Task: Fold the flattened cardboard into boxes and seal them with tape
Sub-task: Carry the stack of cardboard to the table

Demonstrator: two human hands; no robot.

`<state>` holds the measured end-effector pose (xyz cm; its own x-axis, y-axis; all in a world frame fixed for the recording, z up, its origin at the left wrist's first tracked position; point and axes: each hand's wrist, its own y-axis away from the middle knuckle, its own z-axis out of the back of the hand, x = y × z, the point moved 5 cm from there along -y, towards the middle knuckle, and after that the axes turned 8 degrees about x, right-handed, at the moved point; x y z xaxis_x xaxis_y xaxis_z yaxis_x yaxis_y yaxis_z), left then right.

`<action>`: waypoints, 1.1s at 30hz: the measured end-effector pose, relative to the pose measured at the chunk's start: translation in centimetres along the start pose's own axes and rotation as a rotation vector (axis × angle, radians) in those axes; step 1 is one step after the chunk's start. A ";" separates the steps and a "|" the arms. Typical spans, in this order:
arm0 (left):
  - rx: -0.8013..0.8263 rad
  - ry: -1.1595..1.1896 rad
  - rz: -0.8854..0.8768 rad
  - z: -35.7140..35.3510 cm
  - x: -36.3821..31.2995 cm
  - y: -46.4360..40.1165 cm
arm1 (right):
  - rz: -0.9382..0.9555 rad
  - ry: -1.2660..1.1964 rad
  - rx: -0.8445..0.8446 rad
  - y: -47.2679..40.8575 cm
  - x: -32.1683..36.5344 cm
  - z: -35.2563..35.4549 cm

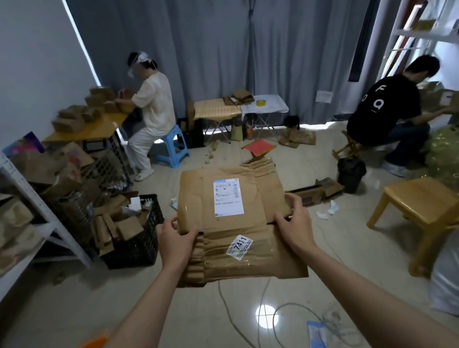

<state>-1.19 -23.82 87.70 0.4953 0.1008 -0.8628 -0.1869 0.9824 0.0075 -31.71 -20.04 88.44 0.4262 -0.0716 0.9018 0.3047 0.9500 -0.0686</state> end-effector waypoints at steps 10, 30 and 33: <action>0.047 -0.026 -0.052 -1.3 -2.4 -15.8 | -0.041 0.014 -0.054 -13.3 2.5 -4.2; 0.113 -0.016 -0.105 -11.0 -9.7 -46.9 | -0.078 -0.035 -0.067 -45.7 2.2 -8.6; 0.129 -0.010 -0.096 -14.6 -11.5 -52.9 | -0.074 -0.059 -0.069 -52.8 1.1 -8.1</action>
<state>-9.38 -79.23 89.85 0.5145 0.0069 -0.8575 -0.0279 0.9996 -0.0087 -40.42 -72.75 89.57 0.3504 -0.1210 0.9288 0.3926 0.9193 -0.0284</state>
